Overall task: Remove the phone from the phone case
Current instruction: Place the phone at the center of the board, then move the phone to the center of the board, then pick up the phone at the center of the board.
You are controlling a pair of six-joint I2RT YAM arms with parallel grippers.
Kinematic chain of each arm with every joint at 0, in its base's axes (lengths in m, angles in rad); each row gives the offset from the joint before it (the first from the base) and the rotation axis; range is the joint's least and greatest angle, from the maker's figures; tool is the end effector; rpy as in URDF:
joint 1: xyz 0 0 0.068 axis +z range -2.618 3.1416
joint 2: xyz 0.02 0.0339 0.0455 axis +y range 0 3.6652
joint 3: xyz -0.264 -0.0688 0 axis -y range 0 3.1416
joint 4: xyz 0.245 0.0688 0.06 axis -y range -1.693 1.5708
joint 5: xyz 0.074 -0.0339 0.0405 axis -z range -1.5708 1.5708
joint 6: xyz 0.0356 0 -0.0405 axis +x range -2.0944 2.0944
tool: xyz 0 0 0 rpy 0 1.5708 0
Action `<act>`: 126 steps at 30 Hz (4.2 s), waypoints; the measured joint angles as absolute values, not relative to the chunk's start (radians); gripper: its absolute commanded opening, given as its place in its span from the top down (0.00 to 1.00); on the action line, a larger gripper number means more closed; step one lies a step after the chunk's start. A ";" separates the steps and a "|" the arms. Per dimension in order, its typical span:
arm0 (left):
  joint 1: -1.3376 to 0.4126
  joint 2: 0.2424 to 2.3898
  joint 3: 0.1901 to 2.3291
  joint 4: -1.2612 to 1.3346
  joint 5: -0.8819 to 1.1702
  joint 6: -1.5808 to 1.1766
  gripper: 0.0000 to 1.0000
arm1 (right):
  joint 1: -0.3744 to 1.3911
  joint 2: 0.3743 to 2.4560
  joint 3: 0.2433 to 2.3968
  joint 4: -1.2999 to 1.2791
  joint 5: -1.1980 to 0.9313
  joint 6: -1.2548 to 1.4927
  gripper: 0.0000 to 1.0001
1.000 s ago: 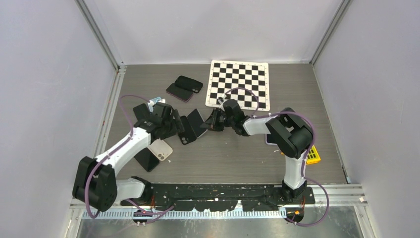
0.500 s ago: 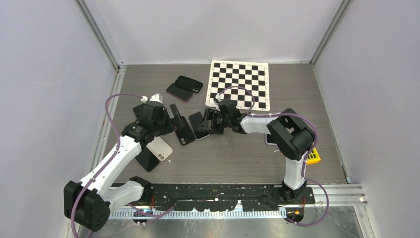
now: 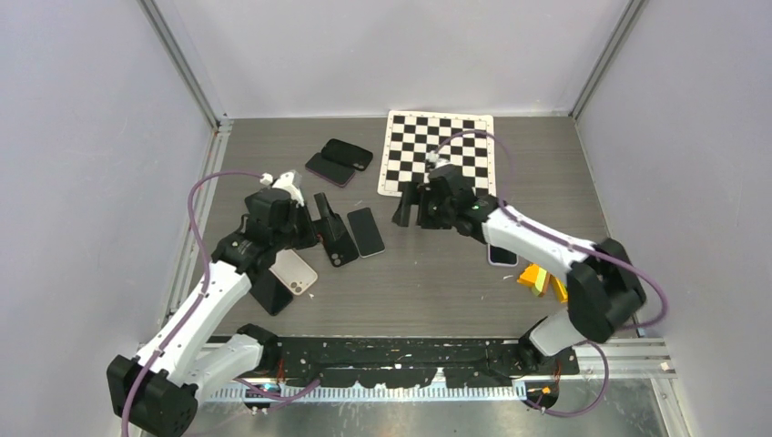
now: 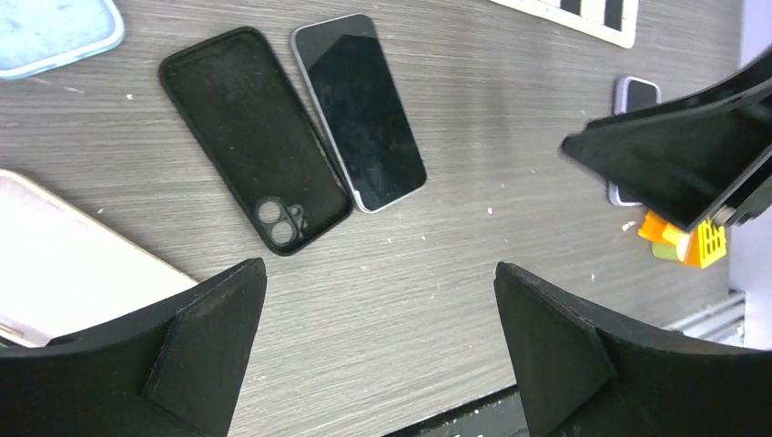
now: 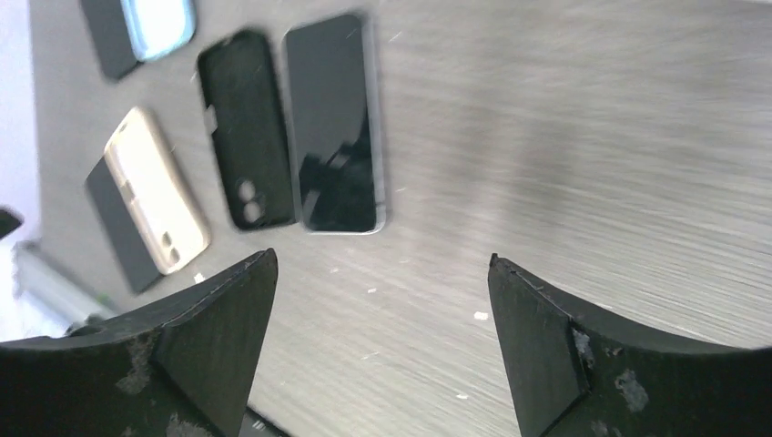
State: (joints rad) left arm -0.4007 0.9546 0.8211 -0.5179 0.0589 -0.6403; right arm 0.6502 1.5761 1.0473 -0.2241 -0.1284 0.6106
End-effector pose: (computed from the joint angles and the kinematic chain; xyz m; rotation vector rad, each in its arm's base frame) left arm 0.1883 -0.0820 0.2894 -0.2412 2.2841 -0.6241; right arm 0.2702 0.2112 0.2310 -0.1167 2.4460 0.7525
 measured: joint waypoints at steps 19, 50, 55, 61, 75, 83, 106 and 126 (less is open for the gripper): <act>-0.401 0.773 0.762 -0.469 0.163 -0.511 0.00 | 0.117 1.291 0.664 -0.387 0.310 0.635 0.00; -0.401 0.813 0.762 -0.484 0.046 -0.520 0.00 | 0.180 1.592 0.858 -0.347 0.221 0.668 0.01; -0.401 0.800 0.762 -0.488 0.029 -0.520 0.00 | 0.190 1.606 0.873 -0.366 0.242 0.668 0.13; -0.401 0.796 0.762 -0.489 0.025 -0.520 0.00 | 0.188 1.613 0.881 -0.377 0.234 0.669 0.24; -0.401 0.817 0.762 -0.475 0.039 -0.550 0.00 | 0.437 1.519 0.812 -0.413 0.165 0.732 0.26; -0.401 0.856 0.762 -0.443 0.062 -0.585 0.00 | 0.686 1.497 0.802 -0.463 0.197 0.792 0.04; -0.401 0.849 0.753 -0.437 0.063 -0.595 0.00 | 0.722 1.393 0.751 -0.446 0.147 0.657 0.00; -0.401 0.847 0.747 -0.437 0.063 -0.599 0.00 | 0.778 1.534 0.825 -0.507 0.173 0.521 0.01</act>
